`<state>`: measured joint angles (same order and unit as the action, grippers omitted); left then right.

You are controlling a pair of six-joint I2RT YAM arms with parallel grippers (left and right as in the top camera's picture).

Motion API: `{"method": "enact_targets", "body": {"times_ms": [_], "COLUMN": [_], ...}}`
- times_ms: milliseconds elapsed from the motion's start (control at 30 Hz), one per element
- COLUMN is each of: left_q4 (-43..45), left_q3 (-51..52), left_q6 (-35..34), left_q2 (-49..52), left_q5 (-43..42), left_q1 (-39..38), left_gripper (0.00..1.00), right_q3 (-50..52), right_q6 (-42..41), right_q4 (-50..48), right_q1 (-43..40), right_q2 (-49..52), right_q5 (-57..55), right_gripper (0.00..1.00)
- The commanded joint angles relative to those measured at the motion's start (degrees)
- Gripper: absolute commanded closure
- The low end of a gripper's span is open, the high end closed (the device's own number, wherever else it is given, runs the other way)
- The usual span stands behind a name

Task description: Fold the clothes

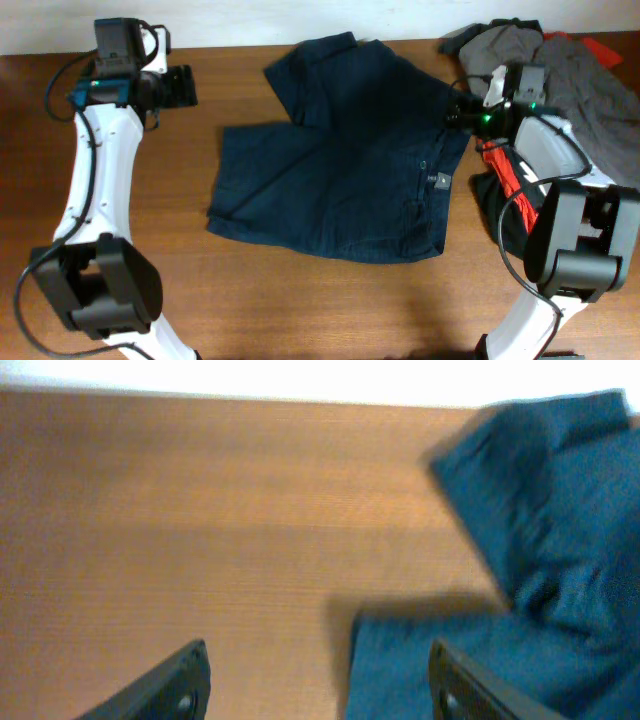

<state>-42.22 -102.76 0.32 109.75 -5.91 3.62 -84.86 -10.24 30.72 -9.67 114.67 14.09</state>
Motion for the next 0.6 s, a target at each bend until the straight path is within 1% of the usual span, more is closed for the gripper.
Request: {"method": "enact_targets", "body": {"times_ms": [0,100,167,400,567], "left_q4": [7.5,14.6,20.2,29.2,33.2], "left_q3": [-0.5,-0.5,-0.6,-1.2,-1.2], "left_q6": [2.1,2.1,3.1,5.9,8.7], "left_q2": [6.7,11.1,14.6,22.6,27.5], "left_q5": [-6.0,-6.4,-6.3,-3.3,-3.1], "left_q1": [-3.1,-6.3,-9.5,-15.9,-18.6], "left_gripper": [0.31,0.3,0.29,0.29,0.29], "right_q3": [-8.1,-11.6,-12.0,-11.9,-11.9], "right_q6": [3.1,5.6,6.0,5.9,5.9], "right_q4": [10.0,17.7,19.9,22.8,22.7], "right_q1": [1.6,4.4,6.5,11.7,12.4], "right_q2": [-4.1,-6.2,-7.4,-7.7,-7.7], "right_q5": [4.8,4.8,4.7,4.5,4.6], "right_gripper": [0.01,0.01,0.01,0.01,0.01]}}
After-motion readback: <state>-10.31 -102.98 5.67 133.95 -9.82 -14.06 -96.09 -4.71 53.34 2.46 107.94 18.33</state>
